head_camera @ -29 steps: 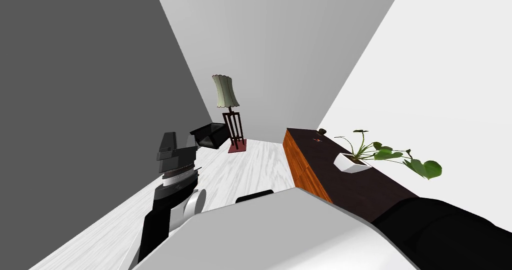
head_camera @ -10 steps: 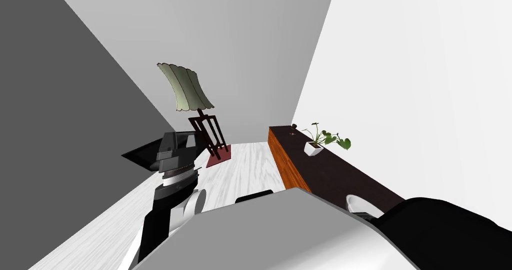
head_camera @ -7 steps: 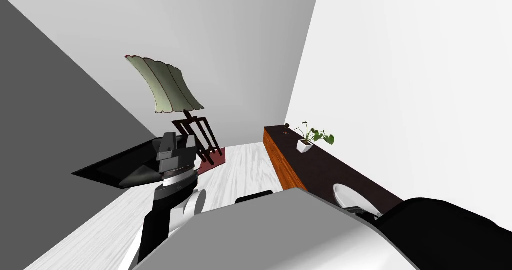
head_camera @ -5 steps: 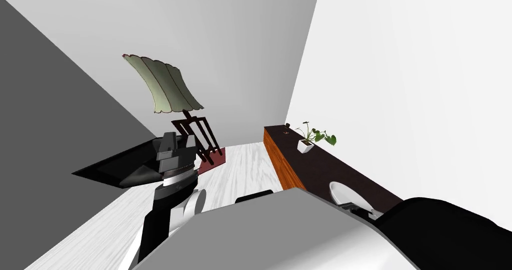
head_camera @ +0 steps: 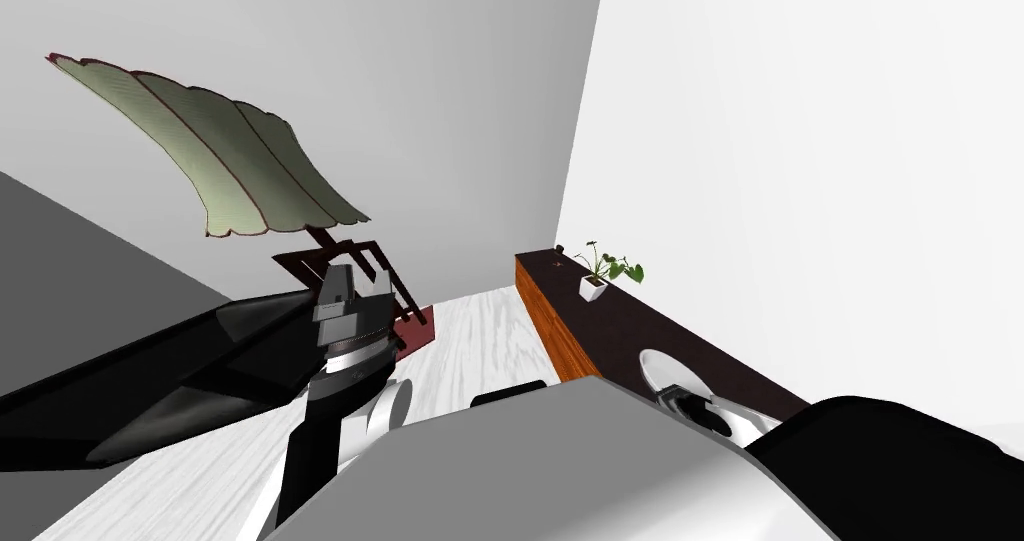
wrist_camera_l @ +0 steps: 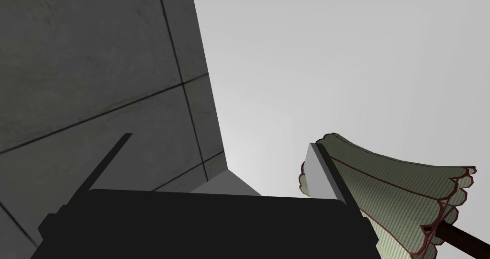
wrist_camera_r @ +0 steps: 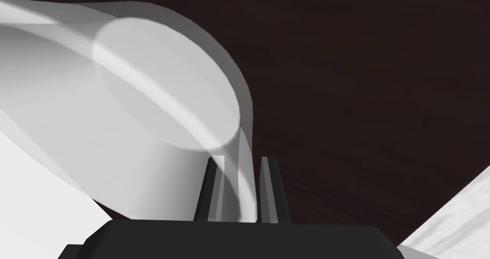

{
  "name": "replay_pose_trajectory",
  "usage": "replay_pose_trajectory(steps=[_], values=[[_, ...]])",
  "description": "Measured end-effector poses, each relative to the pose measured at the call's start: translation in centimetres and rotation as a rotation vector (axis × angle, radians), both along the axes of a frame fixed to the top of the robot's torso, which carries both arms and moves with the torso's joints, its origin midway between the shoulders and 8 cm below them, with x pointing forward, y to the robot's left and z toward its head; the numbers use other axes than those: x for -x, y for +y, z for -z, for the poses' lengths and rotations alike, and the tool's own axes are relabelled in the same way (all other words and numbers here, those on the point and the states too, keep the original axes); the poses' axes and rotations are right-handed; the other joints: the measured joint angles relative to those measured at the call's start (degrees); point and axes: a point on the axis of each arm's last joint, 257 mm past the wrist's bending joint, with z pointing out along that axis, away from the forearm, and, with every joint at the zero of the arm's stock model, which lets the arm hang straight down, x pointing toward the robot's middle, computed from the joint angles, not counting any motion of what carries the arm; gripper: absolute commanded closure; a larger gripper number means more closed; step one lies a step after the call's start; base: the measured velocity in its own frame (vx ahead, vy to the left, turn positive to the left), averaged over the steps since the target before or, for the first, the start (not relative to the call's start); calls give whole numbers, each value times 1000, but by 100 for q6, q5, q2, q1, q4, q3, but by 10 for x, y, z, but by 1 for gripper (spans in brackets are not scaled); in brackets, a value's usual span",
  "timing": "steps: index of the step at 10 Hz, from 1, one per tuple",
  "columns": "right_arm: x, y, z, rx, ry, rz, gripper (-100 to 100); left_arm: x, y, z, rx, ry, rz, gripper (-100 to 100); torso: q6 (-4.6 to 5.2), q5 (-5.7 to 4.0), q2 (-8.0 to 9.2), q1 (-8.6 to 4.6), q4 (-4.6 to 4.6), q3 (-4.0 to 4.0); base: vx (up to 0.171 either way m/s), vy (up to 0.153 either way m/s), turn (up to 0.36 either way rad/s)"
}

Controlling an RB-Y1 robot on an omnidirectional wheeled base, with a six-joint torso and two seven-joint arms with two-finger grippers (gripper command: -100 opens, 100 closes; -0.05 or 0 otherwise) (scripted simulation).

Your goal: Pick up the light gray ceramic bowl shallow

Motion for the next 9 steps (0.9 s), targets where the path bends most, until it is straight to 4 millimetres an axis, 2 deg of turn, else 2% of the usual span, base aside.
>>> replay_pose_trajectory(steps=[2, 3, 4, 6, 9], values=[[-12, 12, -1, 9, 10, -50, 100, 0, 0, 0, 0, 0, 0, 0, -7, -2, 2, 9, 1, 1, 37, -12, -105], [-17, 20, -2, -3, 5, -67, 100, 0, 0, 0, 0, 0, 0, 0, -16, 1, 12, 14, 7, 8, 86, -37, -296], [-31, 26, -5, 0, 2, -95, 100, 0, 0, 0, 0, 0, 0, 0, 0, 6, -2, 5, 3, 1, 132, -45, -385], [-42, 42, -6, 4, 8, -149, 100, 0, 0, 0, 0, 0, 0, 0, -3, 2, 2, 8, 2, 1, 36, -16, -139], [-67, 67, -11, 0, 7, -225, 100, 0, 0, 0, 0, 0, 0, 0, 2, 11, -2, 16, 2, 0, 87, -15, -333]])
